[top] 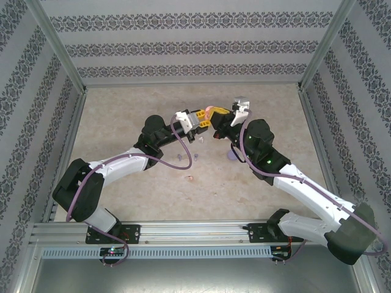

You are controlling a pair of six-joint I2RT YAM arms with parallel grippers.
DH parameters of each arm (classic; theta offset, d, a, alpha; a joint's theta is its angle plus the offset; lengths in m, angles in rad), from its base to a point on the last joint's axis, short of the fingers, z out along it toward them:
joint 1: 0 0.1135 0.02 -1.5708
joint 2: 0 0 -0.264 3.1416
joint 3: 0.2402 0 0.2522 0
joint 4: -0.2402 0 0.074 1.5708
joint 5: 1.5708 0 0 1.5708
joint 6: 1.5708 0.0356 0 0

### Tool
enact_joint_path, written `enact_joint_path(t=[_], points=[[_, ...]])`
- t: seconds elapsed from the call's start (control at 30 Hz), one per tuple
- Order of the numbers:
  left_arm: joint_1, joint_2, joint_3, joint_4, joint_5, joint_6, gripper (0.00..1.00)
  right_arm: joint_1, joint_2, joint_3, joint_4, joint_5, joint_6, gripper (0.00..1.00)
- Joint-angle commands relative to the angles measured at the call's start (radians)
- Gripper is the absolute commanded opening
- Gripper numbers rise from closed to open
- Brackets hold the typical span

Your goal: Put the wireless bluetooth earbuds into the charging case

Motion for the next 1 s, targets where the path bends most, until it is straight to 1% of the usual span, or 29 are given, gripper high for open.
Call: enact_joint_path(t=[0.0,0.37,0.67,0.97], points=[[-0.01,-0.007,0.035,0.035,-0.004,-0.003,0.0,0.004,-0.029,-0.034,-0.026,0.028,-0.015,0.0],[-0.011,-0.02,0.034,0.036,-0.013,-0.001,0.0,-0.002,-0.029,-0.049,-0.047,0.028,-0.02,0.0],[-0.011,-0.014,0.049,0.05,-0.035,-0.036,0.0,0.016,-0.01,-0.058,-0.056,-0.026,-0.037,0.0],[-0.011,-0.012,0.071,0.069,-0.058,-0.097,0.0,0.056,-0.016,-0.078,-0.073,0.011,-0.091,0.0]])
